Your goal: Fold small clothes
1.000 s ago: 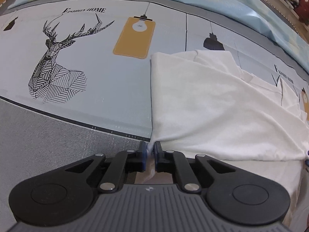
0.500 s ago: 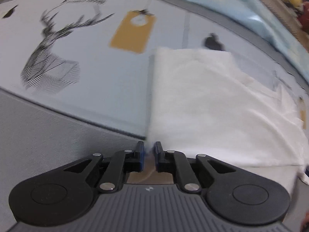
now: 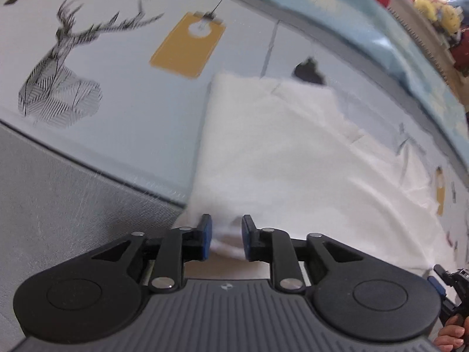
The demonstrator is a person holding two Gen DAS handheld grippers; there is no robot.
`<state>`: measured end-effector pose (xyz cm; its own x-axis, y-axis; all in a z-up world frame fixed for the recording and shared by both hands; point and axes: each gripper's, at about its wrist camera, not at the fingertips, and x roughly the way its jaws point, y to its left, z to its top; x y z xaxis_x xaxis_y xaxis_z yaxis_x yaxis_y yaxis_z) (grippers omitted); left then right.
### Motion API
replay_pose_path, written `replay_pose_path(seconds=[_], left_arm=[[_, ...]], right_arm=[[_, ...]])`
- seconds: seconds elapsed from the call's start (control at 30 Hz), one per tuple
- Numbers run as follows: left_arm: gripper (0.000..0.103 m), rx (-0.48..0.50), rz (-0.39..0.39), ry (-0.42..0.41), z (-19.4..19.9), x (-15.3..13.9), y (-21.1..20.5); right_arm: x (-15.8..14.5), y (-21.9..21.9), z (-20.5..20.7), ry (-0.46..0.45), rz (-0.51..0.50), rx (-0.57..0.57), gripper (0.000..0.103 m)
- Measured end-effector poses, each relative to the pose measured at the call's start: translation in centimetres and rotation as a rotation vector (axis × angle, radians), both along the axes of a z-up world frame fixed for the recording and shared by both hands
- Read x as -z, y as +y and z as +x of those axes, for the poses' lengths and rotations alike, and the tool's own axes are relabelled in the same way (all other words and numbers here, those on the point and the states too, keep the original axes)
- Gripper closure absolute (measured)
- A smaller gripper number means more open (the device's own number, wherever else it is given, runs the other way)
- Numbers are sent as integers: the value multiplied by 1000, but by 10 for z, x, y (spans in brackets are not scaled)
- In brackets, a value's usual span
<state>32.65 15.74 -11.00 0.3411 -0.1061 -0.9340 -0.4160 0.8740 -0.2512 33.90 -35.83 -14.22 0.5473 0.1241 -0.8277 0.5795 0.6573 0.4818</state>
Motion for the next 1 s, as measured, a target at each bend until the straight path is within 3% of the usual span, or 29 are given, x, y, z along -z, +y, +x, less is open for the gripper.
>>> replay_pose_path(seconds=[0.1, 0.23, 0.57, 0.8, 1.0], left_arm=[[55, 22, -16, -77, 2, -24, -13], [54, 81, 24, -124, 1, -41, -38], [54, 220, 89, -150, 5, -45, -90], [54, 228, 99, -137, 9, -37, -99], [54, 241, 110, -130, 9, -35, -96]], right_arm=[[-15, -8, -2, -42, -33, 20, 75], [-29, -30, -10, -90, -107, 53, 71], [-9, -144, -44, -80, -186, 226, 71], [35, -230, -58, -94, -82, 450, 71], [52, -256, -51, -198, -67, 526, 72]])
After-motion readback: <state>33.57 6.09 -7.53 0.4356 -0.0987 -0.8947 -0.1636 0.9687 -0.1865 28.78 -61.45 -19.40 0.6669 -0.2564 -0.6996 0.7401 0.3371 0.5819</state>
